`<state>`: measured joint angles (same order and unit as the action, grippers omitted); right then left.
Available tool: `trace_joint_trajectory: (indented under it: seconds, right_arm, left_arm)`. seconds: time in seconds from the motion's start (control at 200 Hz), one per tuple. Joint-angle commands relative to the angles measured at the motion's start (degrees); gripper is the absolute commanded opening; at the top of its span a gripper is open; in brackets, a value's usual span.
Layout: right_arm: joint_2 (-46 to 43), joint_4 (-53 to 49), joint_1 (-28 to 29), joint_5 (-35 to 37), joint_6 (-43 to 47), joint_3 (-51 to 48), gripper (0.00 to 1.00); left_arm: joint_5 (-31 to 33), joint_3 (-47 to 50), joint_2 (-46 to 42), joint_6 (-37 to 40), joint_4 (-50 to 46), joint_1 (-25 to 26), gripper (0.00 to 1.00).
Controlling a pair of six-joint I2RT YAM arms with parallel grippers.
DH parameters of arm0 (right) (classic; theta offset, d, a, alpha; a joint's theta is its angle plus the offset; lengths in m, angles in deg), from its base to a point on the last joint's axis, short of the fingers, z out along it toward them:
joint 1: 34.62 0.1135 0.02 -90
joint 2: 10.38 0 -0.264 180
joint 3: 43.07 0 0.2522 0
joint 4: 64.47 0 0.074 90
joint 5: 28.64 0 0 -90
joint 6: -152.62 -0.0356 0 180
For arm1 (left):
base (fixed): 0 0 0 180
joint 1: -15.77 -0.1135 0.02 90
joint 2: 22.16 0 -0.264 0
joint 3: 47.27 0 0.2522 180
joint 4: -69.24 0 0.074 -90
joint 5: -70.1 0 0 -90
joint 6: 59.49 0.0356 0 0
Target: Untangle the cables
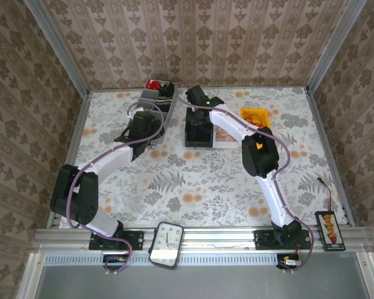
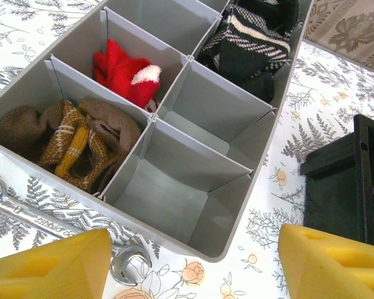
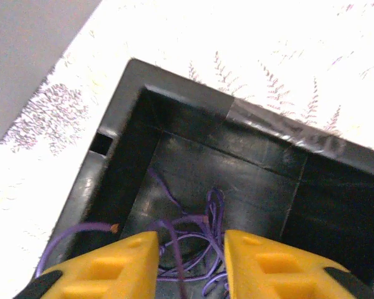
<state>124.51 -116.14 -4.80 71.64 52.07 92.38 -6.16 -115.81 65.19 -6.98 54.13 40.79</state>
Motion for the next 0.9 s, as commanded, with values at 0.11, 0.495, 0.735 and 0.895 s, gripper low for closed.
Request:
trace_joint_trajectory:
  seconds: [0.11, 0.495, 0.735, 0.895]
  right_arm:
    - [-11.82, 4.13, -0.5, 5.67, -1.26, -6.17, 0.45]
    - [-51.25, 29.66, -13.42, 7.28, -12.04, -56.37, 0.7]
    - [-67.38, 47.19, -16.22, 20.06, 1.4, -87.43, 1.0]
    - [-63.37, 65.85, -19.51, 19.99, 3.8, -97.27, 1.0]
  left_arm:
    - [1.37, -1.29, -1.9, 1.93, -1.17, -0.15, 0.75]
    - [13.97, 1.59, -8.82, 12.16, -8.67, -0.15, 1.0]
    - [27.21, 14.86, -20.52, 23.44, -1.03, -0.23, 1.0]
    - [28.66, 22.74, -22.82, 31.47, 5.62, -3.02, 1.0]
